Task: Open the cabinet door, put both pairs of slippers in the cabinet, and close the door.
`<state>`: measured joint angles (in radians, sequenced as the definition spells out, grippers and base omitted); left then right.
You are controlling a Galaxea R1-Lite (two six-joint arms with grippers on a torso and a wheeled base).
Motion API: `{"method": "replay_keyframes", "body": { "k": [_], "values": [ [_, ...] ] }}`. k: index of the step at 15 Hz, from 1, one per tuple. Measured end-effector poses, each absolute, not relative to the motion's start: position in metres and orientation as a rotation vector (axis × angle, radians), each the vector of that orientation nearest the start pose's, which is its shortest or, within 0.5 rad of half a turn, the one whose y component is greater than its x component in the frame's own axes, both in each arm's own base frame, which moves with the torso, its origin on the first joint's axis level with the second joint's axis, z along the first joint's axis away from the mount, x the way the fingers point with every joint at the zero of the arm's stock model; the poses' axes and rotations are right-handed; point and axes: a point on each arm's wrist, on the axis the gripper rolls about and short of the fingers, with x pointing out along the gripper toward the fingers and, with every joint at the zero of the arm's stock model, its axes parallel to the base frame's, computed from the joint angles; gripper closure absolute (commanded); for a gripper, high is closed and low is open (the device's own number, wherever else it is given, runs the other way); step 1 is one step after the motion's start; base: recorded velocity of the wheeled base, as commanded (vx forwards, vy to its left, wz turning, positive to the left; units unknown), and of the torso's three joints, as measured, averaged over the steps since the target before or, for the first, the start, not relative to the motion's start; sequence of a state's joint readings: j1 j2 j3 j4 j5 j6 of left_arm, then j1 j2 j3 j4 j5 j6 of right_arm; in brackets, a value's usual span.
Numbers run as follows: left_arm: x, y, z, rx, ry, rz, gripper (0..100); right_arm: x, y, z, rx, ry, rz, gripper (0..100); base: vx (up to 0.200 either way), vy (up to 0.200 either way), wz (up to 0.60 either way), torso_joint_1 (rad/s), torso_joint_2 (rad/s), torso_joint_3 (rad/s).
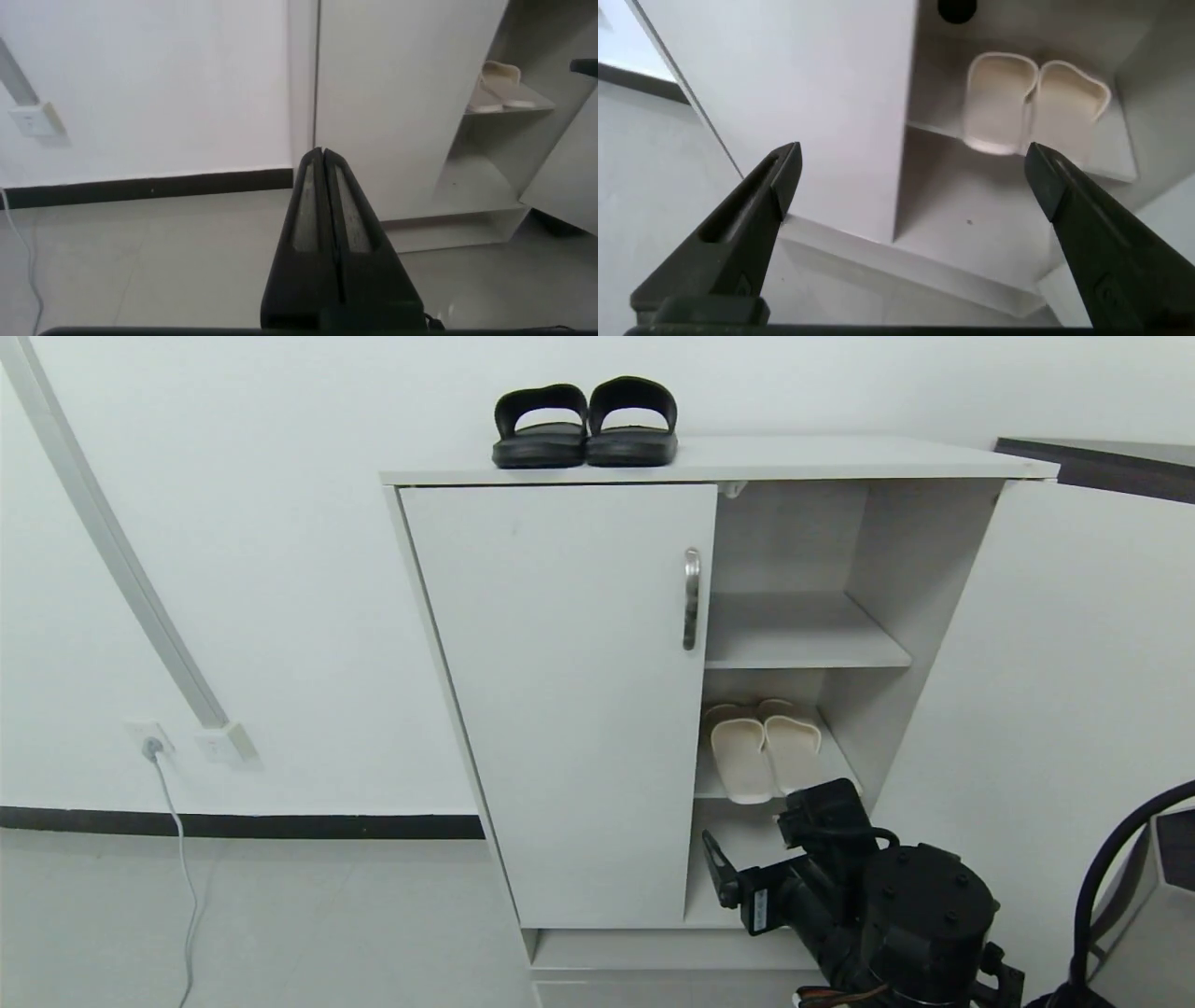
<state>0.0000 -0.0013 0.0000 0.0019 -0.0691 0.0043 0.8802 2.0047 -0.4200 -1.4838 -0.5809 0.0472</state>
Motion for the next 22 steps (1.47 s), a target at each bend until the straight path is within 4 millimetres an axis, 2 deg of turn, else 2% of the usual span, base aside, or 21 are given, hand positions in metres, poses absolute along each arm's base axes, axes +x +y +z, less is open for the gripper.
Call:
{"method": "replay_keyframes", "body": {
  "k": [6, 19, 22],
  "values": [
    [-0.023, -0.002, 0.075, 0.003, 0.000, -0.068, 100, 0.200, 0.219, 0.085, -0.023, 0.067, 0.304, 0, 0.000, 0.200, 0.00, 0.005, 0.00, 0.002],
    [-0.023, -0.002, 0.075, 0.001, 0.001, -0.068, 100, 0.205, 0.217, 0.078, -0.033, 0.077, 0.290, 0, 0.000, 0.000, 0.00, 0.000, 0.00, 0.000],
    [-0.023, -0.002, 0.075, 0.002, 0.000, -0.068, 100, 0.205, 0.217, 0.078, -0.032, 0.076, 0.291, 0, 0.000, 0.000, 0.00, 0.006, -0.17, -0.300]
  ]
}}
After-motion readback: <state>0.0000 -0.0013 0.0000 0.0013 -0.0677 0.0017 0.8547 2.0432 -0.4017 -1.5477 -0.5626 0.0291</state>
